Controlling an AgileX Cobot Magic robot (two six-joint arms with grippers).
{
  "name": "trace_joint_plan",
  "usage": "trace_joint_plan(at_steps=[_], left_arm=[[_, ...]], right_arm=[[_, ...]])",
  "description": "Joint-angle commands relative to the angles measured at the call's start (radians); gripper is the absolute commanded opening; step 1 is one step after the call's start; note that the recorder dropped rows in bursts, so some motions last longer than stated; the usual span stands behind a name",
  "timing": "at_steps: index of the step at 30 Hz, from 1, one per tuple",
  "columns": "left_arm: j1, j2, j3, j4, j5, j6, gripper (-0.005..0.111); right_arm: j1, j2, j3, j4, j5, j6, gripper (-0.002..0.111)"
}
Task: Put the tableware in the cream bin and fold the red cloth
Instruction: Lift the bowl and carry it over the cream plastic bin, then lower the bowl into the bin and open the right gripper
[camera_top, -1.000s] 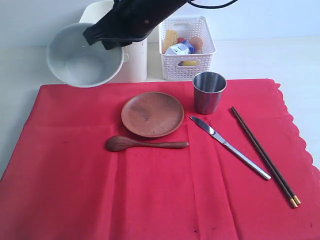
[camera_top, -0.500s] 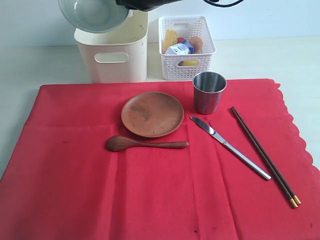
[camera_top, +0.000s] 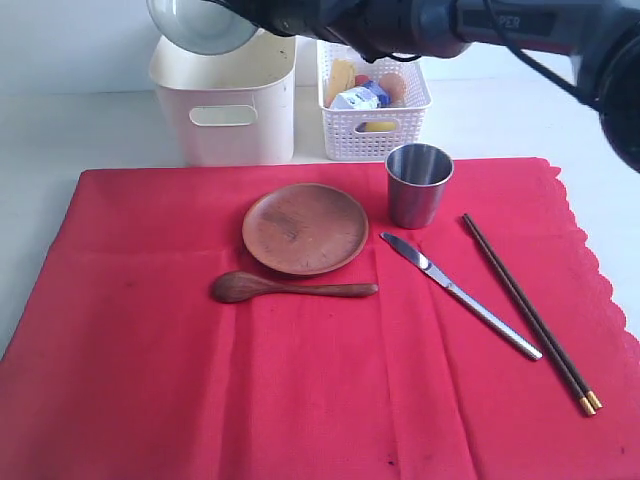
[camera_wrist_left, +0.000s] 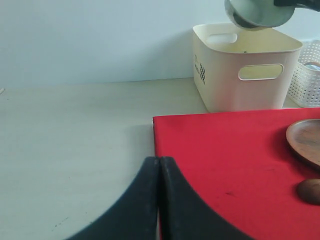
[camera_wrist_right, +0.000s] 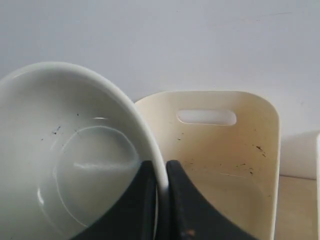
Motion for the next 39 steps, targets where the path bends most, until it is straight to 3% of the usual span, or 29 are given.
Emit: trace_joint_plan(at_steps=[1,6,14,21,32,35,39], left_arm=[[0.001,-0.006,-0.001,-0.01,-0.003,-0.003,0.001],[0.001,-0.006,-0.001,-0.01,-0.003,-0.003,0.001],[0.001,-0.006,-0.001,-0.01,-0.003,-0.003,0.001],[0.001,-0.006,-0.001,-0.01,-0.003,-0.003,0.001],[0.001,-0.006,-0.001,-0.01,-0.003,-0.003,0.001],[0.001,-0.006,-0.001,-0.01,-0.003,-0.003,0.001],[0.001,-0.006,-0.001,-0.01,-0.003,-0.003,0.001]], right_arm=[[-0.002,0.052,-0.045,0.003,-0.043,-0.003,0.0],[-0.002,0.082,-0.045,-0.002,-0.078,-0.003,0.009],[-0.002,0.102,-0.045,-0.01,-0.104,-0.011,0.041],[-0.002,0.091,-0.045,-0.01,-0.056,-0.011,0.057],[-0.042,-0.06,-0.045,-0.082,0.294,-0.127,0.054],[-0.062,-0.105,-0.045,-0.167,0.421,-0.106,0.046],[-0.079,-0.17,-0.045,-0.346,0.591,-0.02,0.027]])
